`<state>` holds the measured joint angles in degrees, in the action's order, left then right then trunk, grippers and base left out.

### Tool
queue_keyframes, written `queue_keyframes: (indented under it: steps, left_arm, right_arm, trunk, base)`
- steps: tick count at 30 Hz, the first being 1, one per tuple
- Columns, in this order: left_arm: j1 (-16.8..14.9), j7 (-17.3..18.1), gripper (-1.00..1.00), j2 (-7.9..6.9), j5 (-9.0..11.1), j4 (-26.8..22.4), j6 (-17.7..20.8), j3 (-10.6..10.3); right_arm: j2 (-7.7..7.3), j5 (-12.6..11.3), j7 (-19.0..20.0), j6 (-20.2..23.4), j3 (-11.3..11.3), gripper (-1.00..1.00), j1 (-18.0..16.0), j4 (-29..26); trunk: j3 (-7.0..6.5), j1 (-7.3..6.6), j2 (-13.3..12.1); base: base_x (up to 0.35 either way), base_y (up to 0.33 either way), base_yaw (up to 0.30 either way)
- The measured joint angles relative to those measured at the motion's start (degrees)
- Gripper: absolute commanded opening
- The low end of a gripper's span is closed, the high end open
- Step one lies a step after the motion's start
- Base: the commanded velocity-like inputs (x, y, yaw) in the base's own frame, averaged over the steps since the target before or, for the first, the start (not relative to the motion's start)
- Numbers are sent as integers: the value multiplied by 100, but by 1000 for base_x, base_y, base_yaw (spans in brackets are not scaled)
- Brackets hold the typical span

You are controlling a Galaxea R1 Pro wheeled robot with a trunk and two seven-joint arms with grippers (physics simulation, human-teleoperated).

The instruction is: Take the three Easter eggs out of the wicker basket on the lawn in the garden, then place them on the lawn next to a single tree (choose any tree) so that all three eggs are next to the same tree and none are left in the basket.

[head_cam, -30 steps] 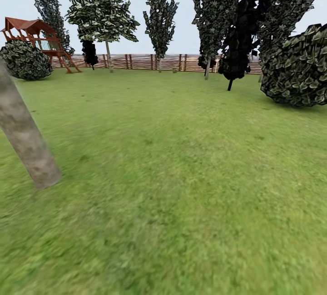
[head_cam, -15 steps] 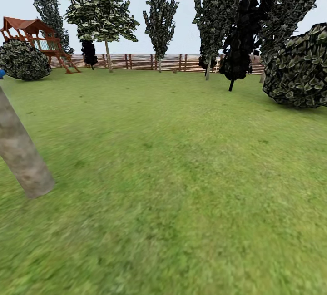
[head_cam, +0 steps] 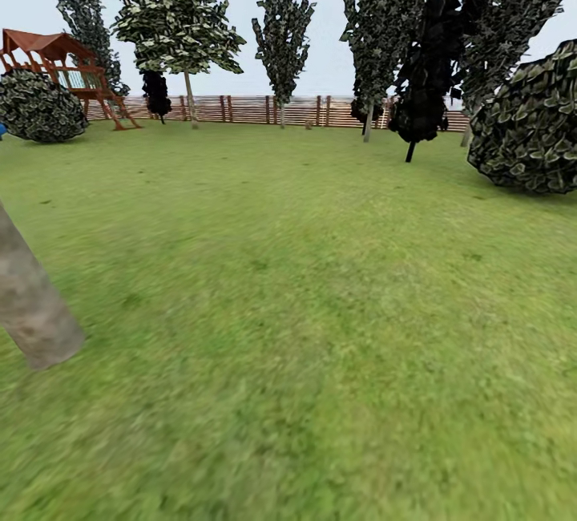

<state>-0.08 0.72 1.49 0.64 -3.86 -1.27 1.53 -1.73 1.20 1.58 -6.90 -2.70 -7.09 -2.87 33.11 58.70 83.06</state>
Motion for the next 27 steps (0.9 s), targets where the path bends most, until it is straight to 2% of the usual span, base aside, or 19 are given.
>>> queue_keyframes:
  steps: [27]
  left_arm:
    - [0,0,100,0,0,0,0,3]
  right_arm:
    - [-1,0,1,1,0,100,0,0]
  trunk:
    - [0,0,0]
  base:
    - [324,0,0]
